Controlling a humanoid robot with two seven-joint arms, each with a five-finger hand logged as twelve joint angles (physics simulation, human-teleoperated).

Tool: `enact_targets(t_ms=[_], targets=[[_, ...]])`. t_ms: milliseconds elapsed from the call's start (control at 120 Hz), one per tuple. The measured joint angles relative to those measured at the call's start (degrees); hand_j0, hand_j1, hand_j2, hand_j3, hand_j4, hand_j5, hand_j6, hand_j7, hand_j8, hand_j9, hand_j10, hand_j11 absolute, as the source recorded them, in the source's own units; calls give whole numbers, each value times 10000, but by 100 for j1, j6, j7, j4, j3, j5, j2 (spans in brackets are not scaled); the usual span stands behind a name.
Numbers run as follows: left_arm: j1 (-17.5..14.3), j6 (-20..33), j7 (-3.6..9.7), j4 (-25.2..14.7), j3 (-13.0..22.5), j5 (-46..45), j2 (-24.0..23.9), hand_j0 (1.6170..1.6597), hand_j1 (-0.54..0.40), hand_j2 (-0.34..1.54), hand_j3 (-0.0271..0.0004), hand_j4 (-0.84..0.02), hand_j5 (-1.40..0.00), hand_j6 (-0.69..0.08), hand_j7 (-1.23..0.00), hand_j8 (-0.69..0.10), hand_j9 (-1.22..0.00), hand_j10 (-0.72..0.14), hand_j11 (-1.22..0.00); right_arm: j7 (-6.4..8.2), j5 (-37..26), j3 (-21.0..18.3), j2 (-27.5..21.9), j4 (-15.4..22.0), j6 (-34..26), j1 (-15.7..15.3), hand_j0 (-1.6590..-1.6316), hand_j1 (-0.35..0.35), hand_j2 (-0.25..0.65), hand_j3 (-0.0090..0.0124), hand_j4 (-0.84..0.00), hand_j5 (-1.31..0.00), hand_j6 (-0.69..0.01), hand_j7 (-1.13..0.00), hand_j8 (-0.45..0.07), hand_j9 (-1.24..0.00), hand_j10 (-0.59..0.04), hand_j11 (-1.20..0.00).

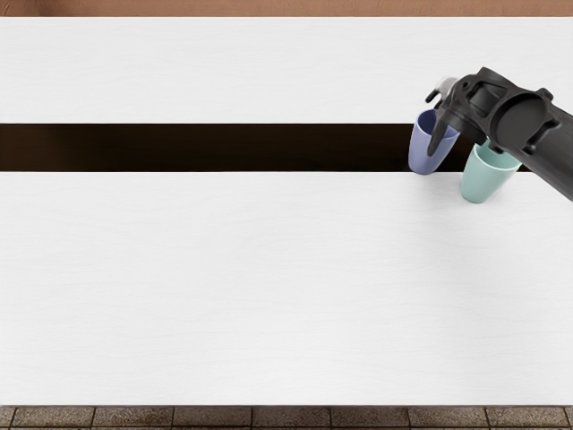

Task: Pick up cup and place in cup with right hand

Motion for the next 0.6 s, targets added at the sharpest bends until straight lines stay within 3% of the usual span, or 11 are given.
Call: enact_targets(t_ms=[142, 192, 558, 600], targets=[[0, 0, 0, 0, 0, 0, 0, 16581, 3356, 24, 0, -120, -149, -122, -148, -122, -148, -120, -148, -17, -1, -186, -1, -1, -10, 5, -16582, 304, -309, 0, -2827, -3685, -2850, -3664, -2828, -3686, -2818, -3688], [0, 0, 1, 0, 1, 0, 0, 16581, 3356, 25, 0, -120, -149, -122, -148, -122, -148, -120, -148, -19, -1, -221, -1, -1, -18, 7, -16581, 743, 229, 0, -2889, -3794, -2924, -3758, -2887, -3799, -2876, -3803], [0, 0, 1, 0, 1, 0, 0, 16581, 3356, 24, 0, -120, -149, -122, -148, -122, -148, -120, -148, -26, 5, -274, 3, 14, 16, 30, -16576, 860, -565, 0, -3598, -4699, -3628, -4670, -3613, -4683, -3612, -4676], [0, 0, 1, 0, 1, 0, 0, 16580, 3356, 24, 0, -120, -149, -122, -148, -122, -148, -120, -148, -27, 5, -268, 4, 17, 28, 32, -16570, 871, -558, -8, -3707, -4802, -3655, -4786, -3729, -4780, -3731, -4768]])
